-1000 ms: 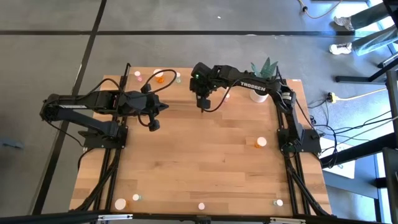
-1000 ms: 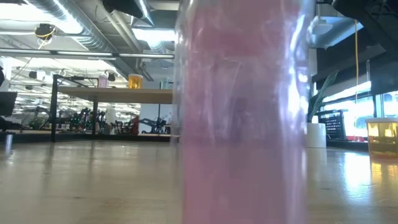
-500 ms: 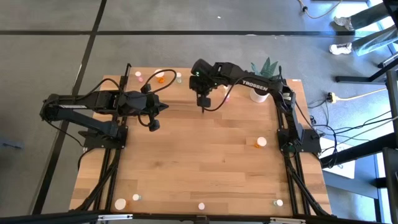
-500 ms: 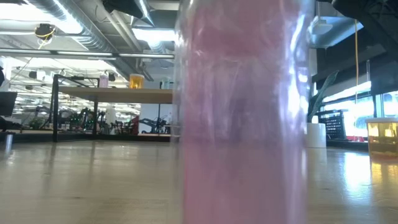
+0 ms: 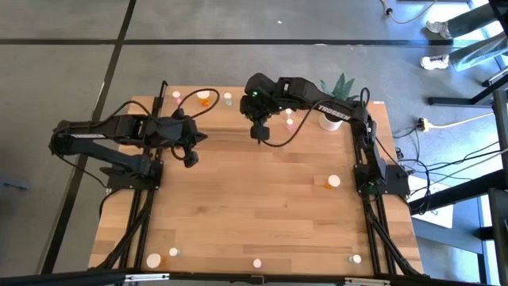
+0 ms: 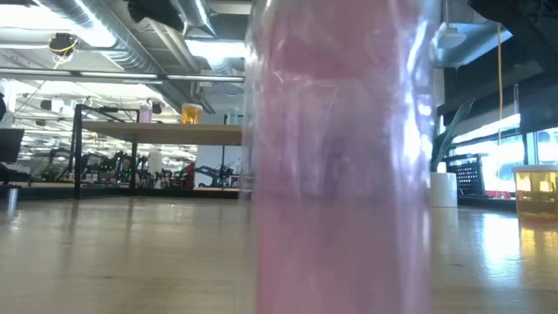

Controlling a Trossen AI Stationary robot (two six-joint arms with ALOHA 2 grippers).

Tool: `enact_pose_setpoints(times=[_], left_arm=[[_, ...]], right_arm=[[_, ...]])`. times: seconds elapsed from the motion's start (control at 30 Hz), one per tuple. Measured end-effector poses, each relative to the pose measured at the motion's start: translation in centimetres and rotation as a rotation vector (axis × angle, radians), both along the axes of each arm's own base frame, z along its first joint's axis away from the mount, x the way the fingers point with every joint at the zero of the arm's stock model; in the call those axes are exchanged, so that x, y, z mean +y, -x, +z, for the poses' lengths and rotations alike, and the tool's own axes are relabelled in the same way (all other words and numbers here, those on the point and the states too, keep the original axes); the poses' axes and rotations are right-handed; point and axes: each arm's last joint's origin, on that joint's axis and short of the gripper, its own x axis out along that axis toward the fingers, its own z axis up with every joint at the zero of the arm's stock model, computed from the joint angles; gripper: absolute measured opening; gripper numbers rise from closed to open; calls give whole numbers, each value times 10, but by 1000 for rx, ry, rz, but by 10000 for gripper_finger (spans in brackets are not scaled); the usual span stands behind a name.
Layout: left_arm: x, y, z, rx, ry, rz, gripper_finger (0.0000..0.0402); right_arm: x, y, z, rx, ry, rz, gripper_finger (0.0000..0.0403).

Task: Pick and place medicine bottles onto shelf by color
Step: Put the left blue pill bottle on the shelf aligned with the other blue pill bottle

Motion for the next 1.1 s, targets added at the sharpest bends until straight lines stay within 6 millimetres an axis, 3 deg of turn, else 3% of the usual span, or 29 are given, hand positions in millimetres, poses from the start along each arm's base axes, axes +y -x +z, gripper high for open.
enact_pose_setpoints(times=[0.3,0.7,1.1], left_arm=[[-4,31,-9,131,188,19,0],[-31,48,-19,348,410,-201,0],[-66,61,-19,421,459,-438,0]], right_arm=[[48,10,24,-67,-109,100,5],[106,17,34,-76,-329,162,5],[149,20,34,-37,-432,154,5]])
